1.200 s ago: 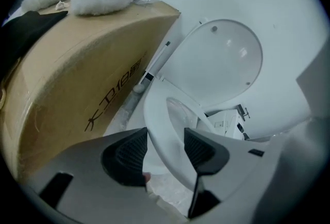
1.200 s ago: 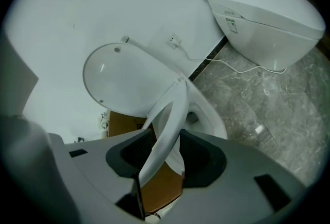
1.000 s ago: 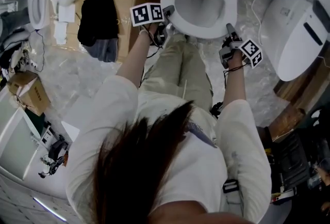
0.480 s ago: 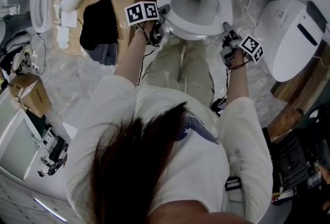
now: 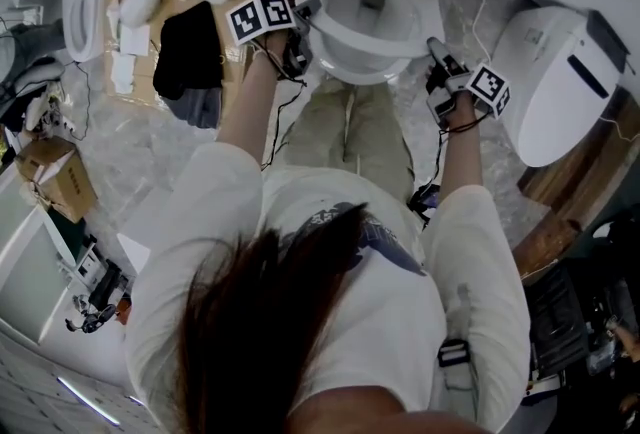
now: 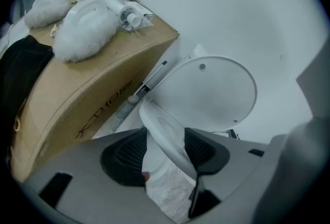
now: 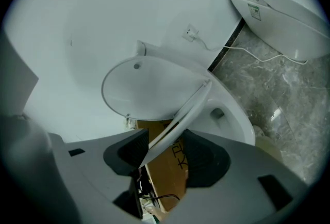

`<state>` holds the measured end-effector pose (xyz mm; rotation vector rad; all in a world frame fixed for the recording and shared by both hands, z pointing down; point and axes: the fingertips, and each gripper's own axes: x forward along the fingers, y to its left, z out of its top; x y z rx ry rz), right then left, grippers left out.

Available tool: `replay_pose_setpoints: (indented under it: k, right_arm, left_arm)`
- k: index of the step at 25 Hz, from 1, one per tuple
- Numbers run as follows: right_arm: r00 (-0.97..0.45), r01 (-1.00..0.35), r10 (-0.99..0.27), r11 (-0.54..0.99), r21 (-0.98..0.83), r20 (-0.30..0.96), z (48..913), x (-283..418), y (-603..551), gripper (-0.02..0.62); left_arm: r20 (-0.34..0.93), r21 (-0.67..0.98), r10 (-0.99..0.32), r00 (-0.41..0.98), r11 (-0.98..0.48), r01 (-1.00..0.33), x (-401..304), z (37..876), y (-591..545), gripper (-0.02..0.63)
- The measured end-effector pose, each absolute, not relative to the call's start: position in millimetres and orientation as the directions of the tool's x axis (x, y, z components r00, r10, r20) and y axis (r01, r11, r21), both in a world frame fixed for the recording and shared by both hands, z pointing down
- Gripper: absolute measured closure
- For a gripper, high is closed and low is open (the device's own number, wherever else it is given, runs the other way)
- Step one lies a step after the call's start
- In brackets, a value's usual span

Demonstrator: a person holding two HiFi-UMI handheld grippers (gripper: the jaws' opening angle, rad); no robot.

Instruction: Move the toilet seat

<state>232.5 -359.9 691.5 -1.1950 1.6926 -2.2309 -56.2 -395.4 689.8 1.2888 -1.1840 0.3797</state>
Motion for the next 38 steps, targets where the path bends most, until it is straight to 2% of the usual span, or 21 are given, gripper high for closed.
replay_pose_setpoints:
  k: [23, 38]
  right_arm:
    - [-0.734, -0.257, -0.513, -0.398, -0.880, 0.446, 654, 244, -440, 0.341]
    - [-0.673, -0.198, -0.576, -0.465, -0.863, 0.464, 647, 251, -485, 0.334]
  left_arm:
    - [0.819, 0.565, -0.427, 0.383, 0.485, -0.667, -50, 659, -480, 0.368]
    - [0.862, 0.507, -0.357, 0.361, 0.582, -0.636, -48, 653, -522, 0.368]
